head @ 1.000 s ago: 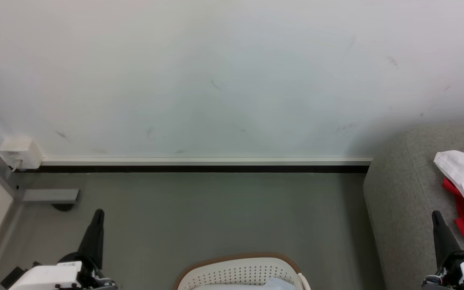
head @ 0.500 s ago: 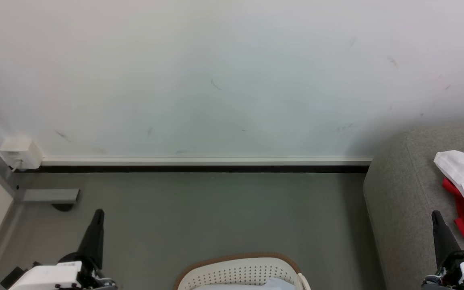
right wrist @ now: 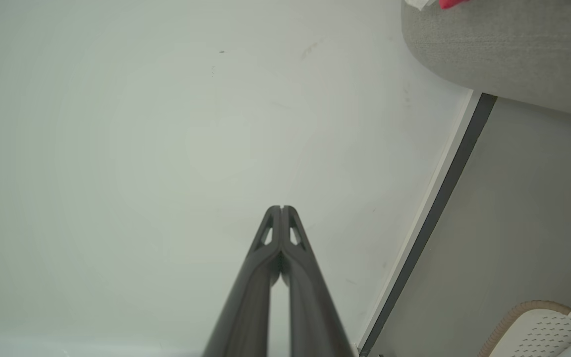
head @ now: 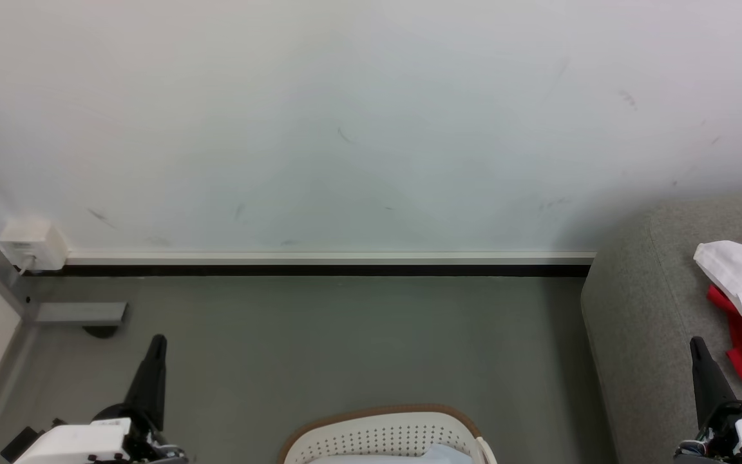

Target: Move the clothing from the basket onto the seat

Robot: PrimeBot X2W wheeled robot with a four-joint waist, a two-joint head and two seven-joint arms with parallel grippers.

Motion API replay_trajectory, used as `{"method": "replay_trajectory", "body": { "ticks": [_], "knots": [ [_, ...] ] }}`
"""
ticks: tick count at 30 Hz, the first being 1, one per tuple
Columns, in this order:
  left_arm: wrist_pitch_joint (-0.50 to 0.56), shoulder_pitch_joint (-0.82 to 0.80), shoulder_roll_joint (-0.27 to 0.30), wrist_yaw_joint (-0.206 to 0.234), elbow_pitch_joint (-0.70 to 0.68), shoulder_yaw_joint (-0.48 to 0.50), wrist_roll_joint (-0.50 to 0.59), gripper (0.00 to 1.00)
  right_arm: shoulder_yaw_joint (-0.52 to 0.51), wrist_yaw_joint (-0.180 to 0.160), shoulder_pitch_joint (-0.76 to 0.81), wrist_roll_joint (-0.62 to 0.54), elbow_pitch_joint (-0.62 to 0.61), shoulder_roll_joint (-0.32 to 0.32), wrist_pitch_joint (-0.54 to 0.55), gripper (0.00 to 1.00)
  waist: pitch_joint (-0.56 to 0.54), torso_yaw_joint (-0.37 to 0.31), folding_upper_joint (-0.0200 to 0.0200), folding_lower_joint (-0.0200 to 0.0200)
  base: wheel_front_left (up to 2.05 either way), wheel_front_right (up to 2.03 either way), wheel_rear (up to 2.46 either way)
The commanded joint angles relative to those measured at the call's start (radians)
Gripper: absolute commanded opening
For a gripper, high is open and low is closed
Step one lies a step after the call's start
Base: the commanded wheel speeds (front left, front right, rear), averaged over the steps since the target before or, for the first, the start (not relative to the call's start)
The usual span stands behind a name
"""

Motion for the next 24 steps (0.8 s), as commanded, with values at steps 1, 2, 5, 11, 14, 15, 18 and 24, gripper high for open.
{"method": "replay_trajectory", "body": {
  "ticks": [1, 2, 5, 11, 14, 15, 18, 24],
  "knots": [
    [0.004, -0.007, 0.002, -0.002, -0.002, 0.003, -0.014, 0.0, 0.001, -0.002, -0.007, 0.008, -0.004, -0.009, -0.002, 0.0, 0.0, 0.0, -0.0001, 0.0, 0.0, 0.0, 0.0],
    [0.004, -0.007, 0.002, -0.002, -0.002, 0.003, -0.014, 0.0, 0.002, -0.002, -0.007, 0.009, -0.004, -0.009, -0.003, 0.0, 0.0, 0.0, -0.0001, 0.0, 0.0, 0.0, 0.0],
    [0.004, -0.007, 0.002, -0.002, -0.002, 0.003, -0.014, 0.0, 0.003, -0.002, -0.007, 0.01, -0.004, -0.01, -0.004, 0.0, 0.0, 0.0, -0.0001, 0.0, 0.0, 0.0, 0.0],
    [0.004, -0.007, 0.002, -0.002, -0.002, 0.003, -0.014, 0.0, 0.004, -0.002, -0.007, 0.01, -0.004, -0.011, -0.005, 0.0, 0.0, 0.0, -0.0001, 0.0, 0.0, 0.0, 0.0],
    [0.004, -0.007, 0.002, -0.002, -0.002, 0.003, -0.014, 0.0, 0.005, -0.002, -0.007, 0.011, -0.004, -0.011, -0.007, 0.0, 0.0, 0.0, -0.0001, 0.0, 0.0, 0.0, 0.0],
    [0.004, -0.007, 0.002, -0.002, -0.002, 0.003, -0.014, 0.0, 0.005, -0.002, -0.007, 0.012, -0.004, -0.012, -0.007, 0.0, 0.0, 0.0, -0.0001, 0.0, 0.0, 0.0, 0.0],
    [0.004, -0.007, 0.002, -0.002, -0.002, 0.003, -0.014, 0.0, 0.006, -0.002, -0.007, 0.013, -0.004, -0.012, -0.007, 0.0, 0.0, 0.0, -0.0001, 0.0, 0.0, 0.0, 0.0],
    [0.004, -0.007, 0.002, -0.002, -0.002, 0.003, -0.014, 0.0, 0.008, -0.002, -0.006, 0.016, -0.005, -0.014, -0.009, 0.0, 0.0, 0.0, -0.0001, 0.0, 0.0, 0.0, 0.0]
  ]
}}
